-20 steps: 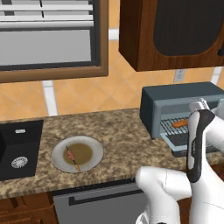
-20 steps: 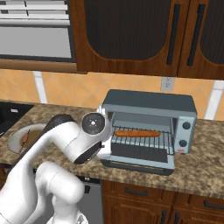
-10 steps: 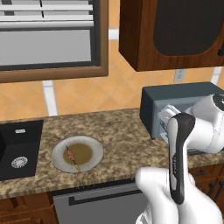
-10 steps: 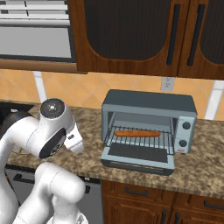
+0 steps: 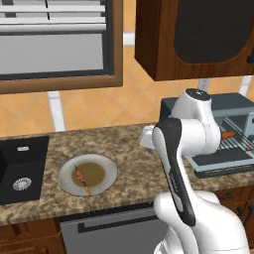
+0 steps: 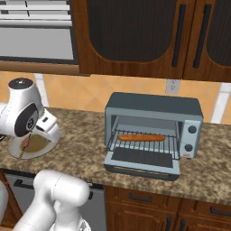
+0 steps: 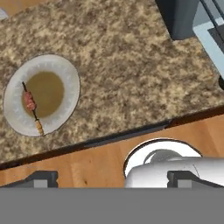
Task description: Pick up the kebab skewer and baguette bread, and place them inside the toaster oven. Close the toaster oven door and start by setting the timer.
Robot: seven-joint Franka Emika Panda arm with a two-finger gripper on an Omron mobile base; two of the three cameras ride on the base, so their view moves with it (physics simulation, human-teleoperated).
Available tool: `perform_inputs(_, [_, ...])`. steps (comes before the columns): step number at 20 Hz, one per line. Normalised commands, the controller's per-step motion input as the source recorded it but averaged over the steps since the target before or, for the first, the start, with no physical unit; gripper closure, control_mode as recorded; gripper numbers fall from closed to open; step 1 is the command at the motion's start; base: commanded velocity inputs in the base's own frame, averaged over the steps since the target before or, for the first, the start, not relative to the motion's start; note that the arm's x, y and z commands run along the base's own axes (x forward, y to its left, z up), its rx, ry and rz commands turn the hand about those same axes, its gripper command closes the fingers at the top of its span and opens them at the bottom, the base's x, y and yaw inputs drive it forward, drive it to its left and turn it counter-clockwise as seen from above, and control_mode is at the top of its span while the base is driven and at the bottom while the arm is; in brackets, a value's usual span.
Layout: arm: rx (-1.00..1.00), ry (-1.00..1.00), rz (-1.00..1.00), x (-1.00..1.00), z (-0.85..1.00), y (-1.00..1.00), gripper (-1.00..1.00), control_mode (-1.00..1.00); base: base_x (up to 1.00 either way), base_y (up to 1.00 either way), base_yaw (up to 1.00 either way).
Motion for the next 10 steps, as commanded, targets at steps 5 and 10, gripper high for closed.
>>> perform_inputs(5, [-0.18,0.08,0.41,0.00,-0.11,1.00,-1.00,-1.00,0.00,0.00,0.00])
perform_inputs(10, [-0.14,0.01,0.33,0.12,-0.41,0.99,-1.00,-1.00,0.00,0.00,0.00])
